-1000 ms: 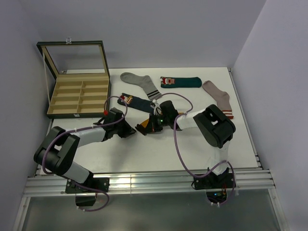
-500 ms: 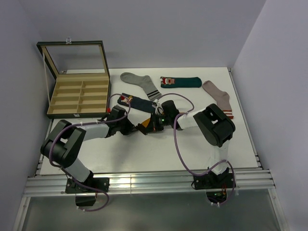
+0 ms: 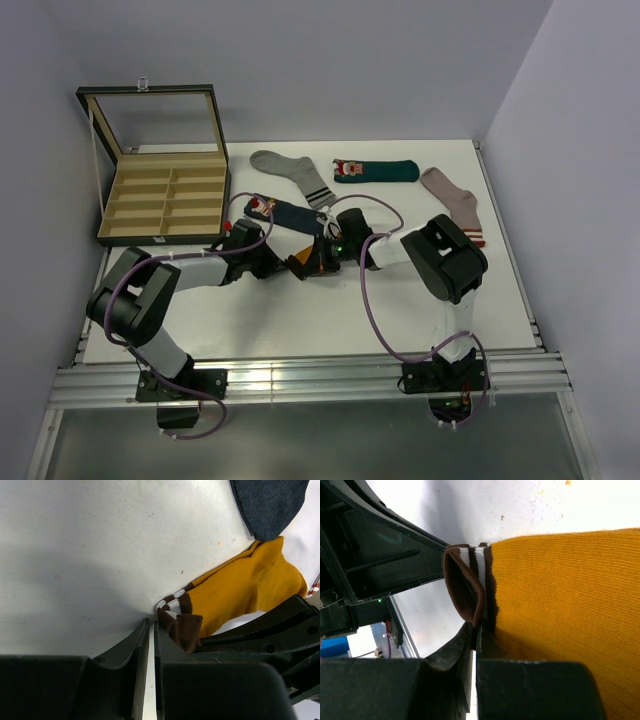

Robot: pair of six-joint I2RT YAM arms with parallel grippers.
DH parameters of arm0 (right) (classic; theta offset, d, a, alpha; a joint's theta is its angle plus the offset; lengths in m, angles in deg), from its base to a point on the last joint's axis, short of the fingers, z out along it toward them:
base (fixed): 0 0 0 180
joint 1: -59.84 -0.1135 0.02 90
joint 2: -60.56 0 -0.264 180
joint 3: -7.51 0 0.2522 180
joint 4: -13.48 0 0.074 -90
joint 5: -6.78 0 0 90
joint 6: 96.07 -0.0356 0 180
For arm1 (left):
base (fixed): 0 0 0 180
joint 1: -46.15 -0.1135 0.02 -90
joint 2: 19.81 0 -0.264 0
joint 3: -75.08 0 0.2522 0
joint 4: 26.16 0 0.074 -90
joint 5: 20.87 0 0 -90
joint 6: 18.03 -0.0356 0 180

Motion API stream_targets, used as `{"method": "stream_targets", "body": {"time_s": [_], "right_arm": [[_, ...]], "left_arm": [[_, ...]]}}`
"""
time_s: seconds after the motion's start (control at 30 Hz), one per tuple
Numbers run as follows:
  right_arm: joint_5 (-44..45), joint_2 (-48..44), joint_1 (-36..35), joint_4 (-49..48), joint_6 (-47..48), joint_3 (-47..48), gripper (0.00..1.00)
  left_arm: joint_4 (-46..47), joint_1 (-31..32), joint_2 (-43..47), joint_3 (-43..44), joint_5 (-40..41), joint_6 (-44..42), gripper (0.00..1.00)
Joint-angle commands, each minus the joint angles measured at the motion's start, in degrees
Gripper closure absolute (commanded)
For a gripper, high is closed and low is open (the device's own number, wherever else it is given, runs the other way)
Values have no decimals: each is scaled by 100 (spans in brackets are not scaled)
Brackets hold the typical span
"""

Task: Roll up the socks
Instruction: Roll the sock at the center of the board.

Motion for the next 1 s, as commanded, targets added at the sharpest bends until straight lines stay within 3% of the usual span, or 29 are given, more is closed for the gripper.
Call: {"method": "stream_targets", "body": {"time_s": [0.0, 0.97], "right_arm": [[201, 175, 70, 126, 71, 6, 100], [166, 201, 140, 74, -26, 15, 100]], "left_arm": [[340, 27, 107, -92, -108, -140, 85], [886, 27, 248, -259, -257, -123, 78]]}}
